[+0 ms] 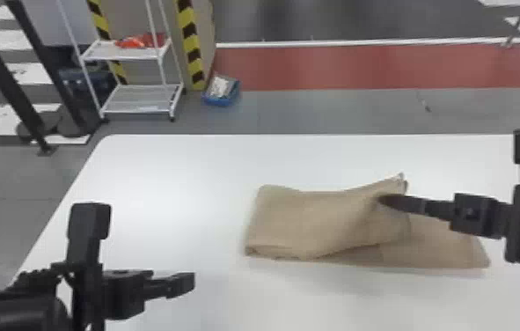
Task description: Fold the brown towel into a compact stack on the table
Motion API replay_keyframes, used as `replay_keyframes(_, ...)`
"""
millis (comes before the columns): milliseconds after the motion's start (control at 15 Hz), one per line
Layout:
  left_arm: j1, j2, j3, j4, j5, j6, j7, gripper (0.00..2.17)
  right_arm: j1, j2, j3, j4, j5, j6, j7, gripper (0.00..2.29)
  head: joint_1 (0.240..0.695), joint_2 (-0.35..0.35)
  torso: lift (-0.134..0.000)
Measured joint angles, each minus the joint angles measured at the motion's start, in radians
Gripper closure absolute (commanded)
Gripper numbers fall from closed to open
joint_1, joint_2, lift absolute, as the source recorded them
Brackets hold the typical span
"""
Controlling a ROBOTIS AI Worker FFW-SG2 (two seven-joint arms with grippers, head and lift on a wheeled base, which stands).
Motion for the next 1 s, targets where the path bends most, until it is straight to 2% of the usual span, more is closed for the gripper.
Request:
replay_keyframes(400, 0.007, 0.000, -0.002, -0.007, 0.004, -0.019, 0.005, 0.14, -0.013, -0.024, -0.058, 0.072, 0.005, -0.016, 0.022, 1.84, 0.695, 0.020, -0.124)
replay_keyframes(533, 0.007, 0.000, -0.002, -0.005, 0.004, -0.020, 0.006, 0.14, -0.008, -0.032, -0.085, 0.051, -0.012, 0.028, 0.044, 1.84, 0.695, 0.013, -0.124)
replay_keyframes(1000, 0.006, 0.000, -0.017, 0.011, 0.003, -0.030, 0.009, 0.14, -0.024, -0.071, -0.124, 0.100, -0.003, -0.032, 0.047, 1.84, 0.695, -0.047, -0.124)
